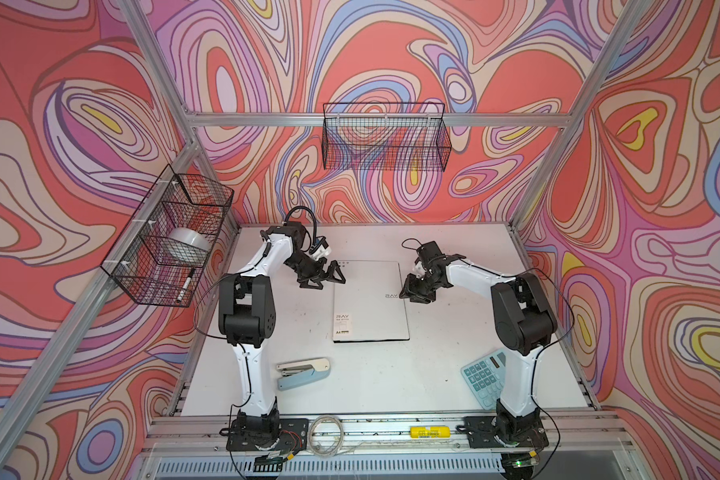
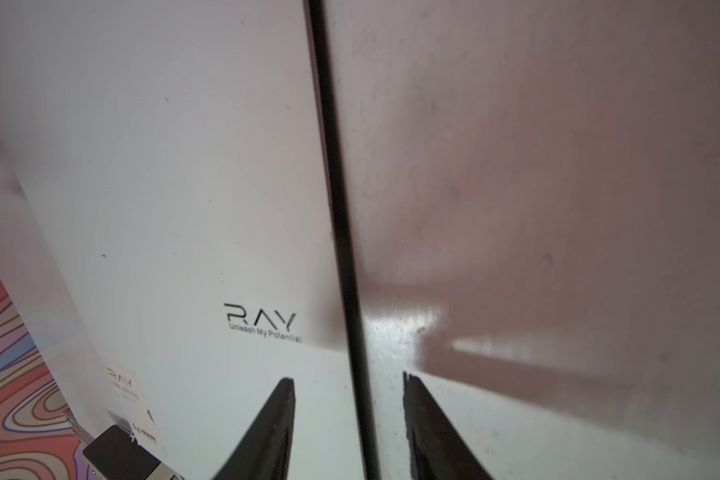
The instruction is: Put the files into the folder
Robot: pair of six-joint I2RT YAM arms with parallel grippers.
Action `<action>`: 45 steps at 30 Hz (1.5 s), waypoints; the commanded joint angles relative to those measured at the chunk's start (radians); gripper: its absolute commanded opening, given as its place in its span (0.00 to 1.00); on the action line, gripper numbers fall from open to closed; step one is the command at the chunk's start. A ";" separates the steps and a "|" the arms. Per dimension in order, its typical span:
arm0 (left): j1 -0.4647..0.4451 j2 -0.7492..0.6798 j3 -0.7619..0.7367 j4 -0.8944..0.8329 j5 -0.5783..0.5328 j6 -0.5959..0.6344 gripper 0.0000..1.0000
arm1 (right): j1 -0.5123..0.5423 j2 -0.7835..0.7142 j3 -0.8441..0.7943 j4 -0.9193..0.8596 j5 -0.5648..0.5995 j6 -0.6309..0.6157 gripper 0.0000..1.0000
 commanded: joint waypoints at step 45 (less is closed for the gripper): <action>0.113 -0.417 -0.375 0.523 -0.429 -0.083 1.00 | 0.088 -0.105 0.161 0.205 0.378 -0.134 0.46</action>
